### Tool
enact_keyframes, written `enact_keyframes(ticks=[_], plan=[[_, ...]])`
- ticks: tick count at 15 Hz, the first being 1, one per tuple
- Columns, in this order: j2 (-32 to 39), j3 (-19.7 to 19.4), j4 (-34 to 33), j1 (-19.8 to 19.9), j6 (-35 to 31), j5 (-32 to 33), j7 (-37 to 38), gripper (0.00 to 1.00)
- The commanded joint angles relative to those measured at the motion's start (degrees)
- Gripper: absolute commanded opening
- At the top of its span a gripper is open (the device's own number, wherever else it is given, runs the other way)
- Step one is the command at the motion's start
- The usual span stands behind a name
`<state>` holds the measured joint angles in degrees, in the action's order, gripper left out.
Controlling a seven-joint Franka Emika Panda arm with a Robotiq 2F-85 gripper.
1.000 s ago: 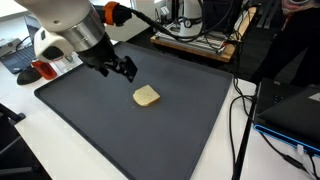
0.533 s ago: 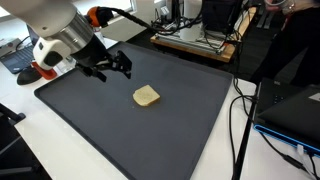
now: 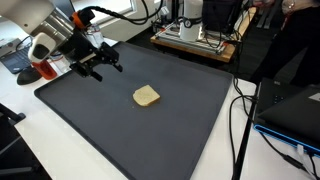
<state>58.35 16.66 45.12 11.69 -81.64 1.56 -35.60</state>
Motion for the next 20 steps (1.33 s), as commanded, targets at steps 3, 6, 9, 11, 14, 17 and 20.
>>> enact_keyframes(ticks=[3,6,9,11,14,17,20], plan=[[-2.55,2.36,5.52,5.18,-3.81,-4.66,-2.08,1.00],[-5.01,2.62,10.67,6.95,-8.96,-5.62,-1.12,1.00],[-8.97,2.80,18.96,8.72,-16.39,-6.42,-0.36,1.00],[-11.56,2.75,23.77,9.45,-20.63,-6.99,0.87,1.00],[-16.62,-2.59,31.16,7.26,-25.91,-10.79,3.08,1.00],[-21.30,-5.28,38.67,6.51,-30.97,-13.89,5.46,1.00],[-25.95,-7.31,46.44,6.16,-35.53,-16.20,7.35,1.00]])
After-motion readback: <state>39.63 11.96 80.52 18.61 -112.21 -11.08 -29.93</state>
